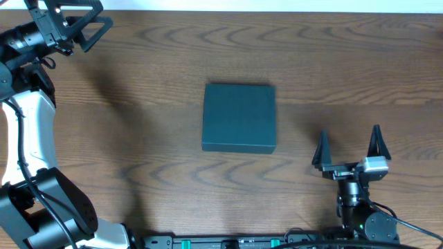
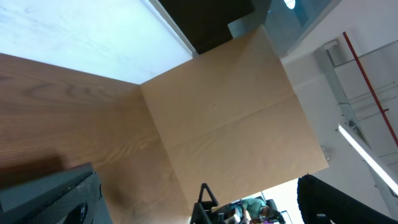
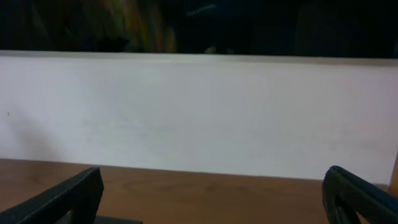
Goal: Pack container
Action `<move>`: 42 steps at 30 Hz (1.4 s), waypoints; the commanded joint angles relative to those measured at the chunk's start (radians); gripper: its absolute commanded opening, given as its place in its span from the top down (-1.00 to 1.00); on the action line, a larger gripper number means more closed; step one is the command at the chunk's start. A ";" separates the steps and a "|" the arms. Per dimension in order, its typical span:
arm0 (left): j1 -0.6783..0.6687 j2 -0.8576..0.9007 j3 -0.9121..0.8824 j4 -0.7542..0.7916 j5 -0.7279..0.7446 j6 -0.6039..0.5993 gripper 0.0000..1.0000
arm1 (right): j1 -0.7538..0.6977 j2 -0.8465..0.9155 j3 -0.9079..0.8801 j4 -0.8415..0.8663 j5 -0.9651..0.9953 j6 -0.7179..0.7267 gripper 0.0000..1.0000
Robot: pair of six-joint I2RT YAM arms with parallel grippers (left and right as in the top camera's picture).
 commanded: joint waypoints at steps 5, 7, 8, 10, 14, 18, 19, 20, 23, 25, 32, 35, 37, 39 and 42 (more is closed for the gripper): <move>0.004 0.002 0.016 0.005 0.006 -0.058 -0.97 | -0.007 -0.011 -0.041 0.009 0.016 0.033 -0.98; 0.004 0.002 0.016 0.005 0.006 -0.058 -0.97 | -0.007 -0.011 -0.051 0.010 0.013 0.032 -0.98; 0.004 0.002 0.016 0.005 0.006 -0.058 -0.97 | -0.007 -0.011 -0.056 0.010 0.013 0.032 -0.99; 0.004 0.002 0.016 0.005 0.006 -0.058 -0.97 | -0.007 -0.011 -0.067 0.010 0.013 0.032 -0.99; 0.004 0.002 0.016 0.005 0.006 -0.058 -0.97 | -0.007 -0.011 -0.092 0.010 0.013 0.051 -0.99; 0.004 0.002 0.016 0.005 0.006 -0.058 -0.97 | -0.007 -0.011 -0.099 -0.006 0.002 0.058 -0.98; 0.004 0.002 0.016 0.005 0.006 -0.058 -0.97 | -0.007 -0.011 -0.099 -0.006 0.002 0.058 -0.98; 0.004 0.002 0.016 0.005 0.006 -0.058 -0.97 | -0.007 -0.011 -0.099 -0.007 0.002 0.058 -0.98; 0.004 0.002 0.016 0.005 0.006 -0.058 -0.97 | -0.007 -0.011 -0.099 -0.017 0.002 0.058 -0.99; 0.004 0.002 0.016 0.005 0.006 -0.058 -0.97 | -0.007 -0.011 -0.099 -0.044 0.002 0.064 -0.99; 0.004 0.002 0.016 0.005 0.006 -0.058 -0.97 | -0.007 -0.011 -0.099 -0.222 0.002 0.133 -0.99; 0.004 0.002 0.016 0.005 0.006 -0.058 -0.97 | -0.007 -0.011 -0.099 -0.243 0.016 0.132 -0.98; 0.004 0.002 0.016 0.005 0.006 -0.058 -0.97 | -0.007 -0.011 -0.099 -0.242 0.023 0.128 -0.98; 0.004 0.002 0.016 0.005 0.006 -0.058 -0.97 | -0.007 -0.011 -0.099 -0.242 0.025 0.124 -0.99; 0.004 0.002 0.016 0.005 0.006 -0.058 -0.97 | -0.007 -0.011 -0.099 -0.242 0.024 0.125 -0.98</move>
